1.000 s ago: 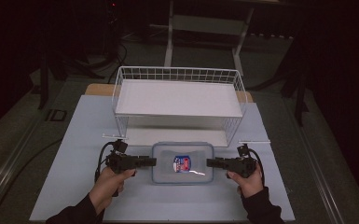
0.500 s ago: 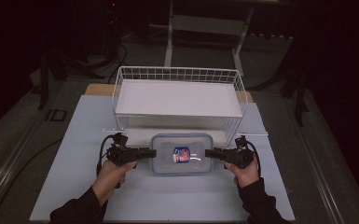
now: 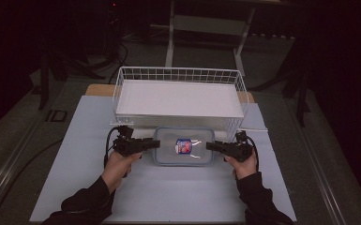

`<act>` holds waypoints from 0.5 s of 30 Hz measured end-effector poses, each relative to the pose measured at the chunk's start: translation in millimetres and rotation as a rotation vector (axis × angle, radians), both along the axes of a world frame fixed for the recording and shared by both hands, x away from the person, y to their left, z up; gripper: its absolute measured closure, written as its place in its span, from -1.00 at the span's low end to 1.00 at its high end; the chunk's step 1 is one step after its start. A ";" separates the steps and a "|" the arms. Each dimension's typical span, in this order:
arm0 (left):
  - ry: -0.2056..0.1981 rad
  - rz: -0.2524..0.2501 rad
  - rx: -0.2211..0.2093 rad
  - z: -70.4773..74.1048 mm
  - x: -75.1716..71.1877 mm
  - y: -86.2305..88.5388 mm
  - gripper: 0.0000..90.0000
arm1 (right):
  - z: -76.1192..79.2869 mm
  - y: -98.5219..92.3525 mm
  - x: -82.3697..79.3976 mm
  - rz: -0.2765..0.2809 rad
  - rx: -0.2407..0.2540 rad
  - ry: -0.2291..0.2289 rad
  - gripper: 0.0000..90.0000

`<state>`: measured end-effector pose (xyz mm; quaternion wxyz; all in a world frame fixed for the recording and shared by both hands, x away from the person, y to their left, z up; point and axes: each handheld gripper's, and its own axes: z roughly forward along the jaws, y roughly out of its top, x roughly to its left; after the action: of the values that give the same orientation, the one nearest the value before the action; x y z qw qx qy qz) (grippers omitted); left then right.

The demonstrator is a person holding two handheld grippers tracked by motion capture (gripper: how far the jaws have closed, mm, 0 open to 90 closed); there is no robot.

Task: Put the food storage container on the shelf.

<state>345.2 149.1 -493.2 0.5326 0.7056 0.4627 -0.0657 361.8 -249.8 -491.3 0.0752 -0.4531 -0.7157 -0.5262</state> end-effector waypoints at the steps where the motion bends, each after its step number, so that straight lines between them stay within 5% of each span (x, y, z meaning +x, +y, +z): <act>1: 0.002 0.004 0.005 -1.6 1.5 -0.8 0.23 | -1.2 -0.3 1.8 -0.004 0.003 0.008 0.15; 15: -0.063 0.037 -0.008 -14.4 15.9 -9.1 0.21 | -10.5 -4.9 16.8 -0.047 0.007 -0.050 0.14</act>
<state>361.0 139.9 -507.7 0.5508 0.6966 0.4584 -0.0352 378.5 -254.7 -501.9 0.0464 -0.4563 -0.7044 -0.5417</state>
